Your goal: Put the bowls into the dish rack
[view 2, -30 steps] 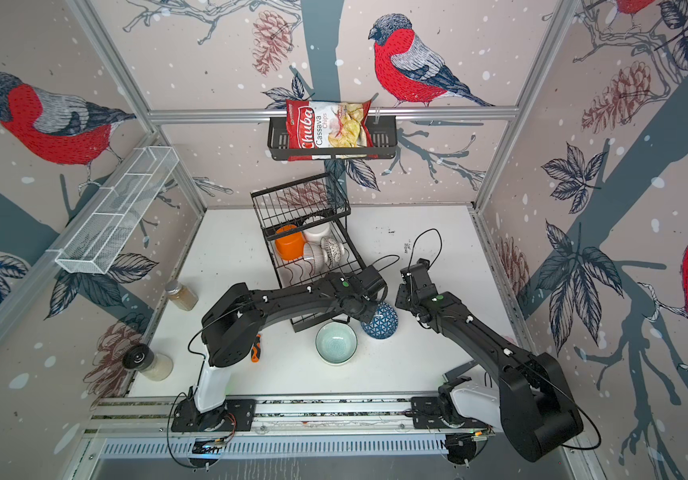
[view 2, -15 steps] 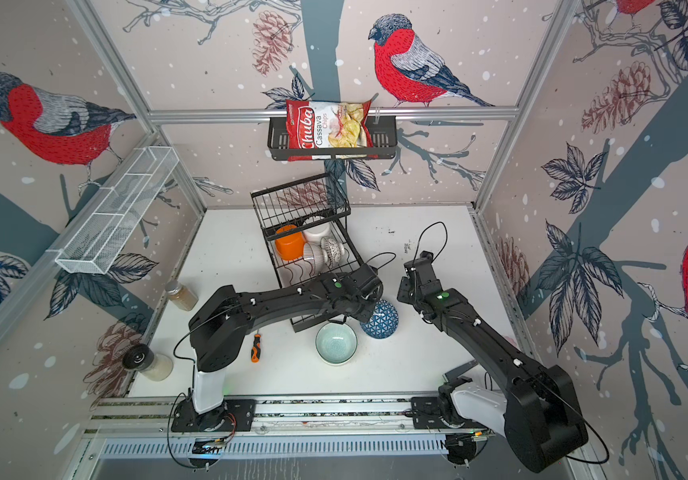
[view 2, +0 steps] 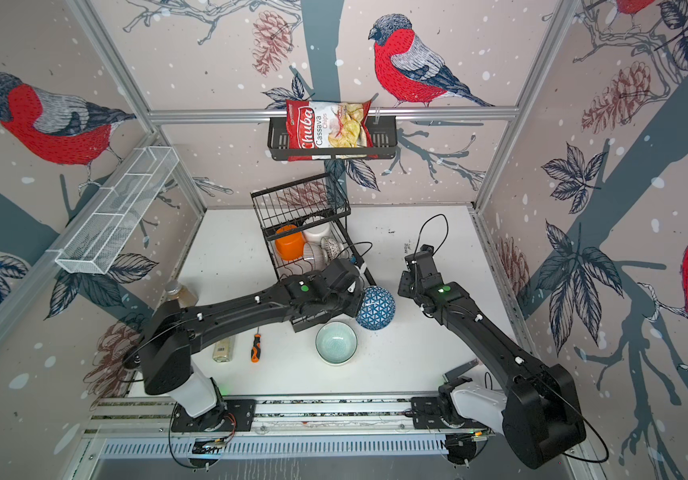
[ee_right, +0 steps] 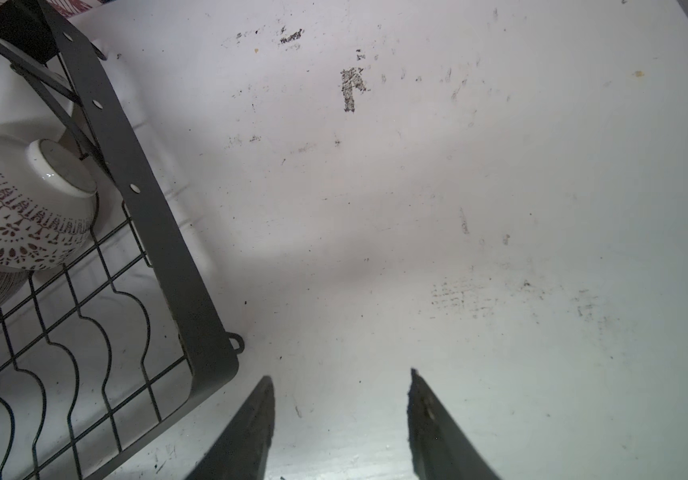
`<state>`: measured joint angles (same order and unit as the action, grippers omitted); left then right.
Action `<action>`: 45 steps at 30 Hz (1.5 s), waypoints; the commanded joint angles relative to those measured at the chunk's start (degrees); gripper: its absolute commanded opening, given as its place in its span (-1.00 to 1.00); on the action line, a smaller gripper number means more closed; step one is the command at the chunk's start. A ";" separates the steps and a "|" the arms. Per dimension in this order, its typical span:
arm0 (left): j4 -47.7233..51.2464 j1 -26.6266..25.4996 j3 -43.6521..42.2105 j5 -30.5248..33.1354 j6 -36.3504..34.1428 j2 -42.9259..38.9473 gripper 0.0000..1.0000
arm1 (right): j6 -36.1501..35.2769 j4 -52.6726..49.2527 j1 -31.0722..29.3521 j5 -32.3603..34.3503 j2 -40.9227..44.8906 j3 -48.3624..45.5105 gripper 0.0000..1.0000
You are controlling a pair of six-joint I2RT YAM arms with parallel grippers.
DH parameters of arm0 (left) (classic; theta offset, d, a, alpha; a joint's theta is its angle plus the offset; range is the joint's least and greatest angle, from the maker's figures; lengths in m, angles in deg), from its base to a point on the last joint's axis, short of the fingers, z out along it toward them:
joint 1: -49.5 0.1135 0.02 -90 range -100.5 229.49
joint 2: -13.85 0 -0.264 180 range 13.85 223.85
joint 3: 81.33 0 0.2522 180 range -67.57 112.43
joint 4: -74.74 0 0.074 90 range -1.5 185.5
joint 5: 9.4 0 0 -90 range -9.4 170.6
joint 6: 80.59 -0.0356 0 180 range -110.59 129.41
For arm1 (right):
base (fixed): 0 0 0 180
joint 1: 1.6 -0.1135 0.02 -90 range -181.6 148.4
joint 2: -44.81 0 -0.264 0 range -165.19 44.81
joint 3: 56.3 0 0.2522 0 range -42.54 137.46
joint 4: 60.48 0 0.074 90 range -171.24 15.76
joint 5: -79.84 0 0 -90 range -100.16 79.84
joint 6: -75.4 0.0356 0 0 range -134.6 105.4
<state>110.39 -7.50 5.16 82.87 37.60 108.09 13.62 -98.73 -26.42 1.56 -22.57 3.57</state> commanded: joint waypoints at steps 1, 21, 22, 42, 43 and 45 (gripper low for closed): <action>-4.55 1.45 -2.81 1.79 1.90 -4.00 -1.00 | -1.07 0.32 -0.63 -1.68 -0.94 1.48 0.05; -4.16 11.12 -19.07 11.45 6.41 -23.26 -1.00 | -1.86 -3.31 -15.30 0.05 -4.02 17.84 -0.07; -4.05 11.87 -19.64 11.01 6.59 -23.53 -1.00 | -1.92 -2.94 -15.94 -0.03 -3.68 18.03 -0.08; -6.25 16.68 -24.04 7.80 6.81 -27.68 -1.00 | -3.85 -0.82 -31.24 1.37 -14.07 26.13 -0.18; -6.42 16.90 -24.12 7.53 6.75 -27.87 -1.00 | -3.81 -0.81 -31.48 1.28 -14.51 26.29 -0.18; -6.33 17.34 -24.22 7.27 6.63 -27.92 -1.00 | -3.70 -0.85 -31.86 1.28 -15.33 26.48 -0.18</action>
<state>108.05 9.42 -19.02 91.06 44.00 80.61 9.54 -99.65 -57.81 1.74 -37.21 29.42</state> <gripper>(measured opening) 0.090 0.409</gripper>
